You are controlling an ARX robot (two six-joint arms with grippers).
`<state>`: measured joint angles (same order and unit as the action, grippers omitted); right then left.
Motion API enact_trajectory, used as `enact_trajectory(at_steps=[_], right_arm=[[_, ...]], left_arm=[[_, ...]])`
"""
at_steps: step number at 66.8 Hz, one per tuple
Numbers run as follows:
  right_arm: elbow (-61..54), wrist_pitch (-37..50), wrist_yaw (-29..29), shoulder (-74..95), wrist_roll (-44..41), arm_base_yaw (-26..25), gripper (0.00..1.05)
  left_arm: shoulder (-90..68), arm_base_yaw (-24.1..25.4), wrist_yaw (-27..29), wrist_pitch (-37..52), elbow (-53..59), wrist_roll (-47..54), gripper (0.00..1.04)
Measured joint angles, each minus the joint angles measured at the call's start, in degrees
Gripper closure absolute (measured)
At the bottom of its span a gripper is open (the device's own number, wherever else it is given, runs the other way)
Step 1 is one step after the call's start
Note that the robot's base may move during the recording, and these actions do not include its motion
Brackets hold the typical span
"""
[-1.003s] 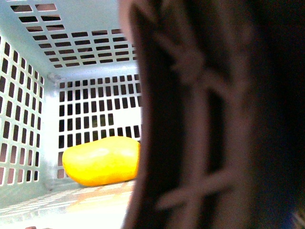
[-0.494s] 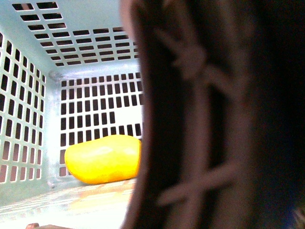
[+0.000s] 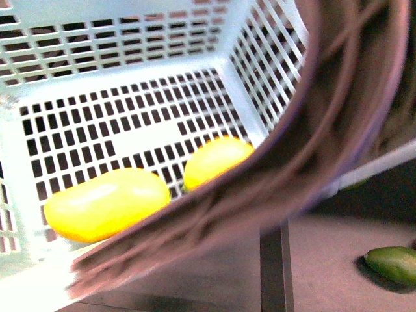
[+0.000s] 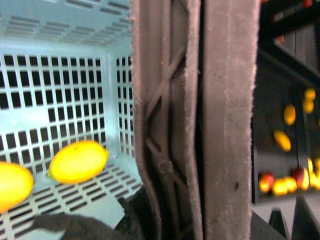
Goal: Pick lemon and mango into basket
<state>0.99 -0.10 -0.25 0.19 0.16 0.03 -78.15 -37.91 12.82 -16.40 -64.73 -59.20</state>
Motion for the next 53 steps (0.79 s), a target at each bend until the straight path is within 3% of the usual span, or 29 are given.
enact_trajectory(at_steps=[5,17,41,53], right_arm=[[0.0,0.0,0.2,0.0,0.0,0.0,0.09],[0.0,0.0,0.2,0.0,0.0,0.0,0.09],[0.0,0.0,0.2,0.0,0.0,0.0,0.09],[0.0,0.0,0.2,0.0,0.0,0.0,0.09]], left_arm=[[-1.8,3.3,4.7,2.3,-0.9,-6.0,0.90],[-12.9,12.0,3.5,5.4,-7.3,-16.2,0.90],[-37.4,17.1,6.1,6.3,-25.9,-25.3,0.90],[-45.1,18.5,7.4,6.7,-29.8,-27.7,0.90]])
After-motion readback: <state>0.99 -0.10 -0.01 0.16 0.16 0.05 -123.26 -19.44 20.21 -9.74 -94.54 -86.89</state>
